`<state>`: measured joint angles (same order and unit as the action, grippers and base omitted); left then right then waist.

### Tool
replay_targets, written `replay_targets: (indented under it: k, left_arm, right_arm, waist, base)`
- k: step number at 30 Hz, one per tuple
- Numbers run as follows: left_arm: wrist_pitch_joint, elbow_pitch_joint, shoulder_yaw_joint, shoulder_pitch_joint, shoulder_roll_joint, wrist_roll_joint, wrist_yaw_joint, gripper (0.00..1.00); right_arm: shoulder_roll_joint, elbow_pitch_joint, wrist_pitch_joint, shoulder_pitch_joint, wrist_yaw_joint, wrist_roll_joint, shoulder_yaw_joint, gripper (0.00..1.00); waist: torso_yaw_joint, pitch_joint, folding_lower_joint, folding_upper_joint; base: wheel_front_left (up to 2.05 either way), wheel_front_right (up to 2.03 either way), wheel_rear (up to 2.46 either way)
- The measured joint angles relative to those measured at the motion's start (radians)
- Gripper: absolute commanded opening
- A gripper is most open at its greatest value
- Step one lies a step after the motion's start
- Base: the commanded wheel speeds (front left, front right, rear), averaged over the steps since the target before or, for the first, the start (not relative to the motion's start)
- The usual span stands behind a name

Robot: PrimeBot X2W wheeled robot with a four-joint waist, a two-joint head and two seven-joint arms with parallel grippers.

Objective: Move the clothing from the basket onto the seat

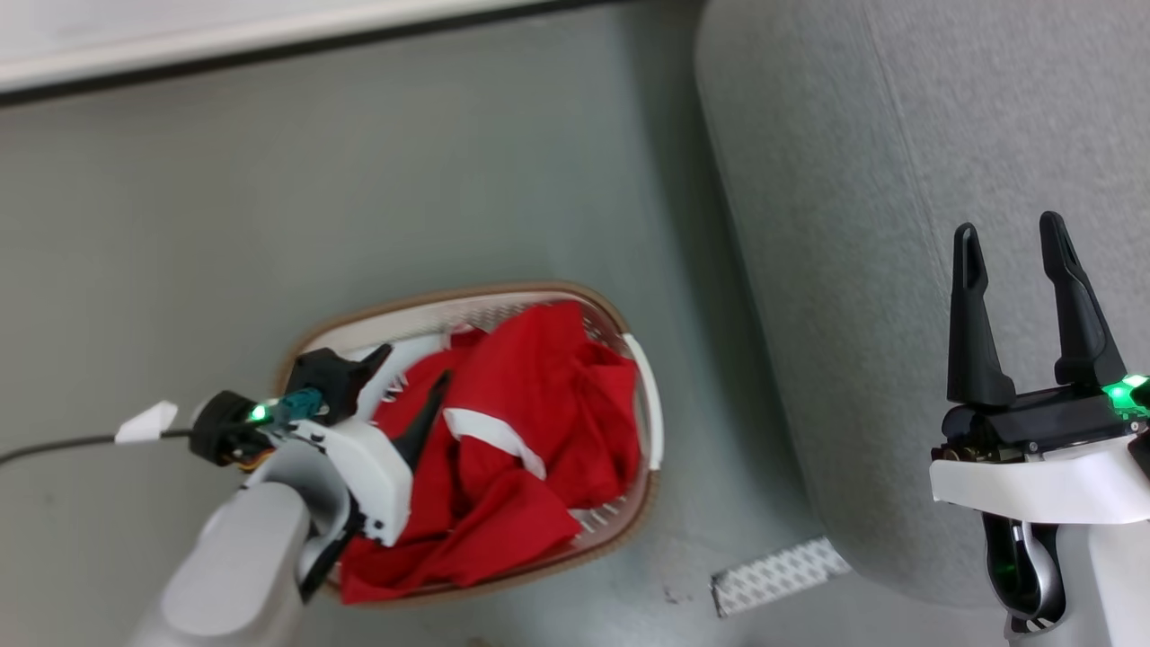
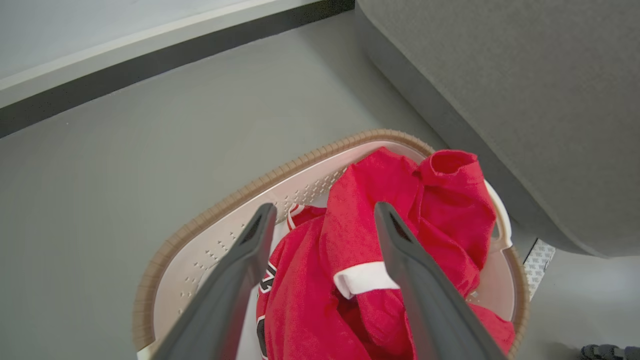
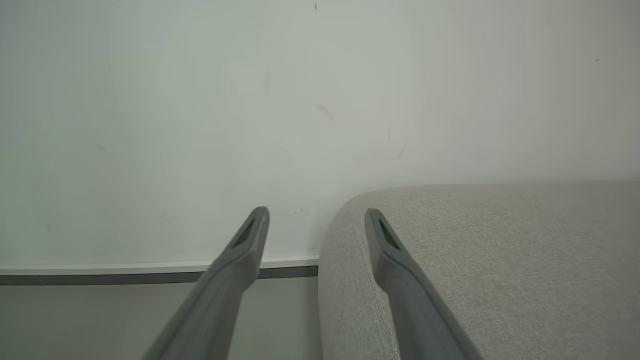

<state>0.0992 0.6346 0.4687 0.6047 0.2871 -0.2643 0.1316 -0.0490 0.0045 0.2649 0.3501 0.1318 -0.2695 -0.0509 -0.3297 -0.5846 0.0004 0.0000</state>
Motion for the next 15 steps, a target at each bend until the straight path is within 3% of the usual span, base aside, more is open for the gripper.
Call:
replay_targets:
  k: [5, 15]
  left_arm:
    - [-0.047, 0.081, 0.094, 0.046, 0.068, 0.004, 0.0, 1.0]
    - [-0.148, 0.212, 0.237, 0.119, 0.152, 0.027, 0.0, 1.0]
  right_arm:
    - [-0.001, -0.008, 0.0, 0.001, 0.0, -0.045, -0.008, 1.0]
    - [-0.001, -0.028, 0.0, 0.001, 0.0, -0.124, -0.048, 1.0]
  waist:
    - [-0.054, -0.055, -0.0001, 0.0]
    - [-0.15, -0.148, -0.0002, 0.0]
  base:
    - [0.0, 0.0, 0.0]
    - [0.0, 0.0, 0.0]
